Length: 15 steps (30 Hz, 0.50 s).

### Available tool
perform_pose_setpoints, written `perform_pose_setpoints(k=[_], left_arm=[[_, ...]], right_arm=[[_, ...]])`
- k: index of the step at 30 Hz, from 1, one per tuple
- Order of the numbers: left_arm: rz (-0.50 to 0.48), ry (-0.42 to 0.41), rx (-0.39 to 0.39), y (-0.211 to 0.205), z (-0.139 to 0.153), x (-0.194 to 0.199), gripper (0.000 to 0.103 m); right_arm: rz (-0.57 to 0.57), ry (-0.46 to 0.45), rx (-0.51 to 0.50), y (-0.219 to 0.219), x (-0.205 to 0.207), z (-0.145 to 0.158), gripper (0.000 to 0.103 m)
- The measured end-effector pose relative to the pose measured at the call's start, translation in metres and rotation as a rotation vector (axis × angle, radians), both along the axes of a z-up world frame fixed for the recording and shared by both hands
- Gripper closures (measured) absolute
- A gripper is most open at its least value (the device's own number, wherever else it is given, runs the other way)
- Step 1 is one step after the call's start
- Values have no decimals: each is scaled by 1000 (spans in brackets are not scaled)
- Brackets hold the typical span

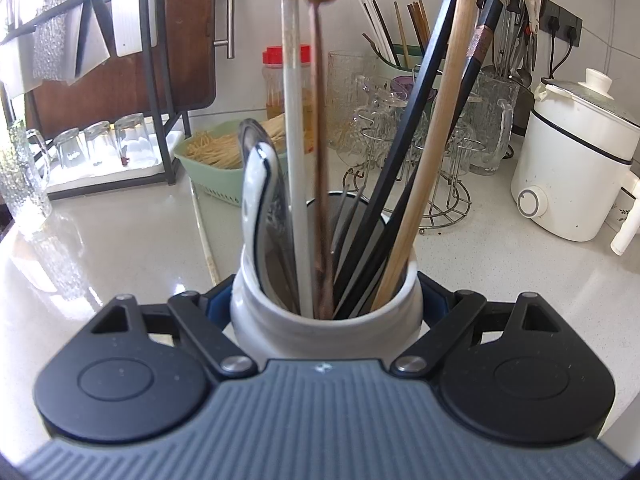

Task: Organize utensils
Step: 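Lift the copper spoon with the left gripper above the mug, then lower the copper spoon into the mug with the left gripper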

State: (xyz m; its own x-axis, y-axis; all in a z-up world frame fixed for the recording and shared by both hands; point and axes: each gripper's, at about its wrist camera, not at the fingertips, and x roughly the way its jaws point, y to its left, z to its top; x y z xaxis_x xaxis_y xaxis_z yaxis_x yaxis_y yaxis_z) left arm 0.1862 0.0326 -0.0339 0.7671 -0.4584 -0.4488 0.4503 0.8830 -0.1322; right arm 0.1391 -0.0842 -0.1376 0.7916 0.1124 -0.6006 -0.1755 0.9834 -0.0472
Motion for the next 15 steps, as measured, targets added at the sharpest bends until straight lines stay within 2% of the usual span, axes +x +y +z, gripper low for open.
perform_pose_setpoints(k=[13, 15], left_arm=[[-39, 136, -5, 0, -12, -2, 102], [-53, 193, -26, 1, -13, 1, 102]], right_arm=[[-8, 3, -1, 2, 1, 0, 12], [-5, 2, 2, 1, 1, 0, 12]])
